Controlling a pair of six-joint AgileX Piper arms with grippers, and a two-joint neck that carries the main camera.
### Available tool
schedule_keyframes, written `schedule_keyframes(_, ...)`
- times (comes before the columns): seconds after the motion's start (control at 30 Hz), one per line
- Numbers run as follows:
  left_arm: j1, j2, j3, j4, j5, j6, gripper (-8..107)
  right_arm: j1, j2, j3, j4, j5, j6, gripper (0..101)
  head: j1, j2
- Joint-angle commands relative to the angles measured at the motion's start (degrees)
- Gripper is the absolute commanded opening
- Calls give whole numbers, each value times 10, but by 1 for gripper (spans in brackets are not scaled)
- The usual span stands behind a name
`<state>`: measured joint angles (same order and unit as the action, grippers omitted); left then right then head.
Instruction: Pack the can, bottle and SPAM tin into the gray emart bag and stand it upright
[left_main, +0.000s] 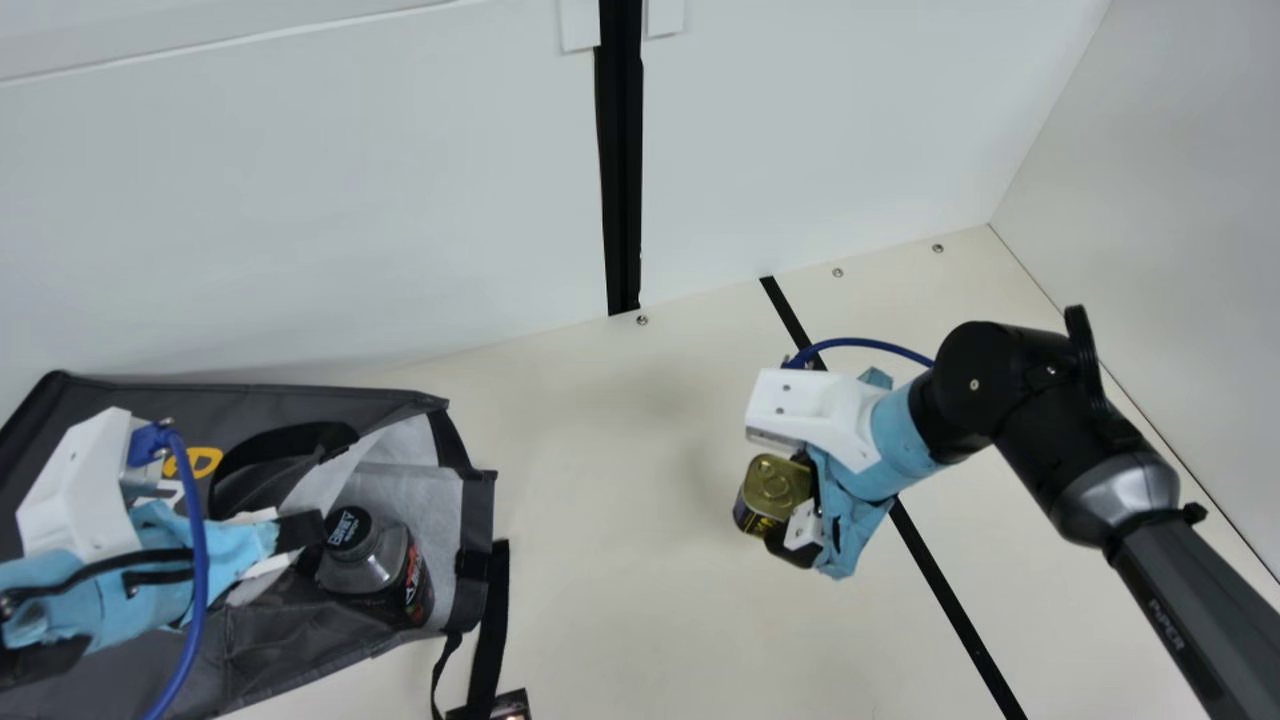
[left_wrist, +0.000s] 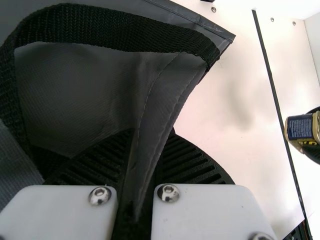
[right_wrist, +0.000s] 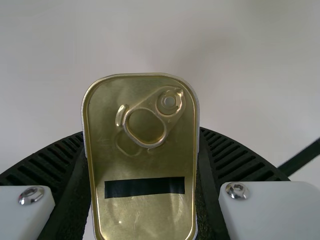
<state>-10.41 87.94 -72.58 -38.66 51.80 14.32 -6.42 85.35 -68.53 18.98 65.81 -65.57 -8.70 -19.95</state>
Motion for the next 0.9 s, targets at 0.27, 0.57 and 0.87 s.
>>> schedule_keyframes(0.27, 0, 0, 0, 0, 0, 0, -8, 85, -26, 20, 16, 13, 1, 0, -13, 0)
schedule_keyframes(0.57, 0, 0, 0, 0, 0, 0, -8, 154, -39, 35, 33, 13, 12, 0, -13, 0)
schedule_keyframes(0.87, 0, 0, 0, 0, 0, 0, -8, 192, -38, 38, 46, 7, 20, 0, -13, 0)
